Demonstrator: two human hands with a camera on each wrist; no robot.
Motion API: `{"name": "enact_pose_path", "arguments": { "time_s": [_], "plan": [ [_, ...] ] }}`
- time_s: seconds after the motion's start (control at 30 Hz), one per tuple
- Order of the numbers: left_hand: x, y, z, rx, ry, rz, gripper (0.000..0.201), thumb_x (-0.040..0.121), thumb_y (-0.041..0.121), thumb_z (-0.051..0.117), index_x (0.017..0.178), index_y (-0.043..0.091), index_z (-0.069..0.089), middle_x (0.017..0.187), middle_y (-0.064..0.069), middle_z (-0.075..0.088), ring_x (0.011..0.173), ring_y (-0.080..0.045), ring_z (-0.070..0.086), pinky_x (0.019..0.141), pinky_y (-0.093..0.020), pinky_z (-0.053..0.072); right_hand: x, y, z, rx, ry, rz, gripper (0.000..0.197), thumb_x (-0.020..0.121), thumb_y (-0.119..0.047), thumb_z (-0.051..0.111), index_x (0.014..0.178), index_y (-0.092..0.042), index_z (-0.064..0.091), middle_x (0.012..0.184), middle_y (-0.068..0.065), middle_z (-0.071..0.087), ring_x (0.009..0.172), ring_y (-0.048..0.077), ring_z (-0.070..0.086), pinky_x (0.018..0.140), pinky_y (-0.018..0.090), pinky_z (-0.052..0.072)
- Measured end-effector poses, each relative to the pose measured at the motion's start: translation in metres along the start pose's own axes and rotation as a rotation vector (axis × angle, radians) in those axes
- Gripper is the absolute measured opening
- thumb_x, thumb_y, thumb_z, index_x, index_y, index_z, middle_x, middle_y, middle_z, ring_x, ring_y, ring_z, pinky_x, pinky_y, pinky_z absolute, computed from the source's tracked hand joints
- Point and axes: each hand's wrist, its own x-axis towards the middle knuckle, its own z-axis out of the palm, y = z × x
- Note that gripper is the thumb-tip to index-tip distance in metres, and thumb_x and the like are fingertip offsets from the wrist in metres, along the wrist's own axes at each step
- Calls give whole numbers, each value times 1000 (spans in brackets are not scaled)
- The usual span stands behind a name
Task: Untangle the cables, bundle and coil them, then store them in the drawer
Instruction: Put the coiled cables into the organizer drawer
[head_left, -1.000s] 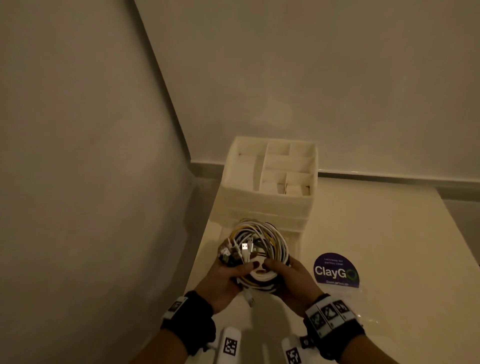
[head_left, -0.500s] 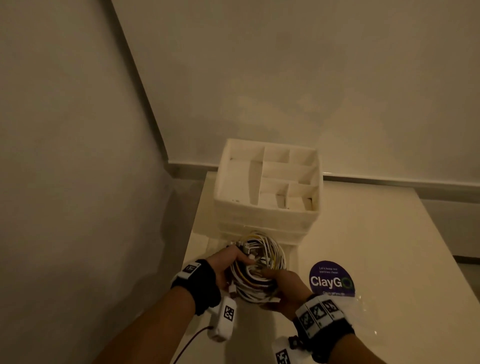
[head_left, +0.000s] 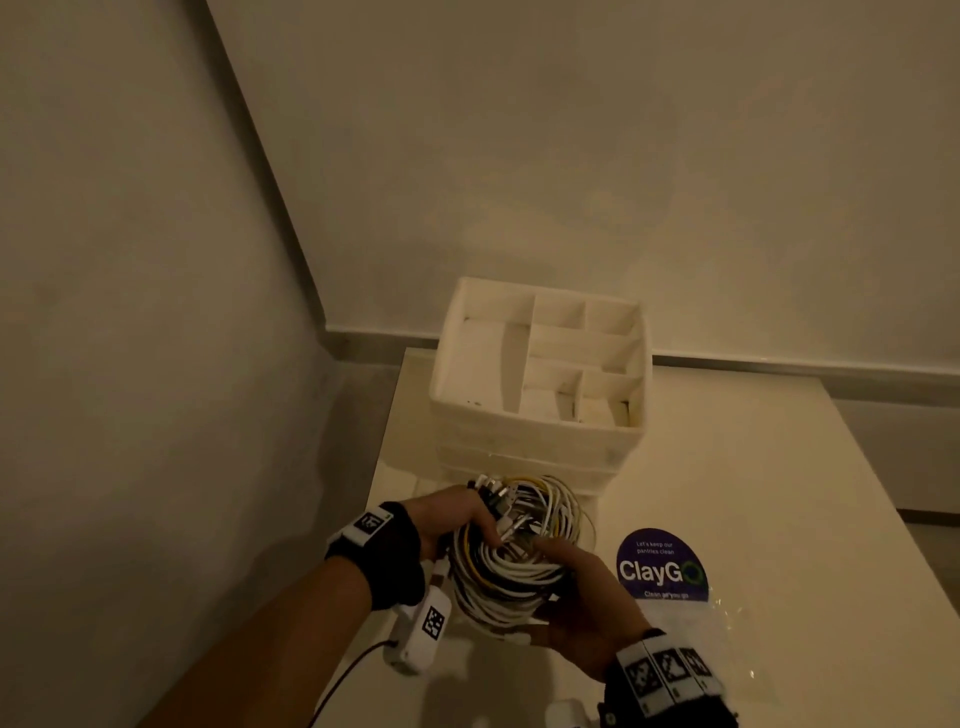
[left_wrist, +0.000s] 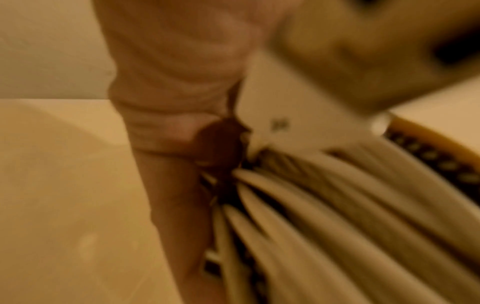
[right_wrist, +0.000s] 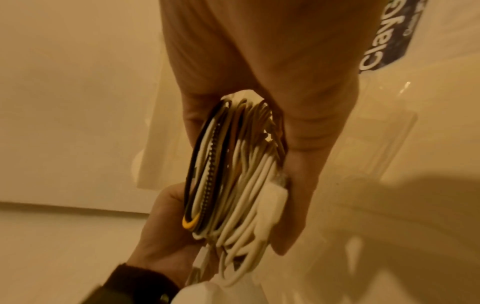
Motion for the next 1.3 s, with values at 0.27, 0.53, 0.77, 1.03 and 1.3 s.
{"name": "enact_pose_path", "arguments": {
  "time_s": [0.27,0.53,0.77,1.03,1.3],
  "plan": [
    [7,10,-1,175,-83,43,29,78,-13,59,85,11,75,83,-12,74,78,-31,70,80,-47,56,-9,-14,-33,-2,-180,-4,58,70,-22,74,124,-7,60,126,26,60,118,47,55,94,66,43],
    [13,-5,5,-17,-79,126,43,79,4,70,121,2,62,128,-31,56,118,-48,53,99,-60,43,1,-4,-13,-261,130,-214,50,73,2,69,113,-26,59,109,14,68,99,38,65,76,63,54],
    [11,-13,13,18,-49,236,43,74,-1,76,114,8,67,111,-13,71,105,-28,67,96,-46,51,1,11,-1,-237,266,-331,61,68,-17,82,115,-41,51,109,-1,66,99,25,64,64,44,58],
    [17,-2,5,224,-55,180,27,71,-10,71,85,14,74,89,-8,73,87,-25,69,80,-39,57,-24,-13,-29,-64,-28,-68,52,75,-41,74,121,-21,62,126,18,60,115,43,56,91,64,46],
    [13,26,18,515,-231,194,35,72,-13,66,71,23,68,73,12,68,77,-11,63,77,-27,51,-8,-13,-13,-115,-36,-223,47,80,-17,69,125,-7,59,113,26,67,104,44,64,91,56,51]
  ]
}}
